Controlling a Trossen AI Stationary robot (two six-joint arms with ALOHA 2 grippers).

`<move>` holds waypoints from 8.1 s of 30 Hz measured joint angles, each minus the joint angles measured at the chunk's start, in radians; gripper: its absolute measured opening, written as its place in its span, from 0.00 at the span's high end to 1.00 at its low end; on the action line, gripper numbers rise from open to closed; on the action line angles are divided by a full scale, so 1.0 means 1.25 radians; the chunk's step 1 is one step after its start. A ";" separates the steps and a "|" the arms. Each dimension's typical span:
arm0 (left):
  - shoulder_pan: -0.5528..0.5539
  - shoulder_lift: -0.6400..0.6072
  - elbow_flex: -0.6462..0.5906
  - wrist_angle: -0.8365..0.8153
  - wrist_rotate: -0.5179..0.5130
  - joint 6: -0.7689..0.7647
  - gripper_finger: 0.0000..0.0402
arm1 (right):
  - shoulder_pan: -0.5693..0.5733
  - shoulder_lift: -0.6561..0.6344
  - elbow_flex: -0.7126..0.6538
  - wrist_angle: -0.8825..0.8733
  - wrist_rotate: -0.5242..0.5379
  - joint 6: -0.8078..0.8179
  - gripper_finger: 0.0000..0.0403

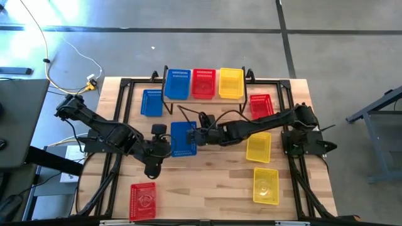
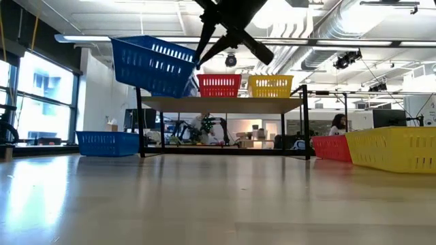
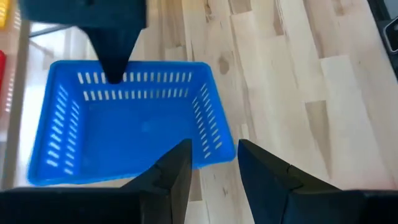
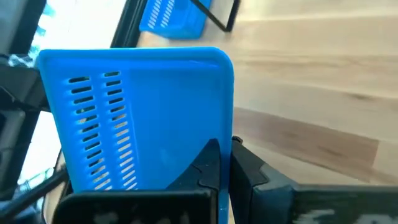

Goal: Stack baskets on shelf by color
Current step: Stack the bottom blue bin on top of the blue bin on the shelf, then stack the top red bin on top of the red bin on the shelf

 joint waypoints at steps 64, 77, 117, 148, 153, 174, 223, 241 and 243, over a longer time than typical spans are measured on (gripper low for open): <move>-0.007 0.182 0.004 -0.137 -0.074 0.040 0.99 | 0.055 0.002 0.000 0.138 0.096 -0.043 0.98; -0.021 0.150 0.003 -0.140 -0.072 0.037 1.00 | 0.049 -0.037 0.000 0.108 0.078 -0.104 0.68; 0.667 -0.101 0.003 0.069 0.186 0.568 1.00 | -0.075 -0.372 0.000 0.107 0.097 -0.701 0.65; 0.782 0.005 0.003 0.063 0.257 0.647 0.97 | -0.209 -0.383 0.000 0.059 -0.086 -0.704 0.65; 0.782 0.005 0.003 0.064 0.252 0.647 0.86 | -0.209 -0.383 0.000 0.052 -0.086 -0.704 0.65; 0.779 0.003 0.132 0.005 0.230 0.556 0.55 | -0.326 -0.432 0.000 -0.219 -0.241 -0.700 0.65; 0.908 -0.052 0.173 -0.001 0.247 0.543 0.59 | -0.861 -0.273 -0.091 -0.792 -0.237 -0.562 0.65; 0.918 -0.052 0.173 -0.001 0.246 0.556 0.60 | -0.878 -0.287 -0.425 -0.540 -0.295 -0.571 0.65; 0.918 -0.052 0.173 -0.001 0.246 0.556 0.60 | -0.878 -0.287 -0.446 -0.528 -0.278 -0.566 0.65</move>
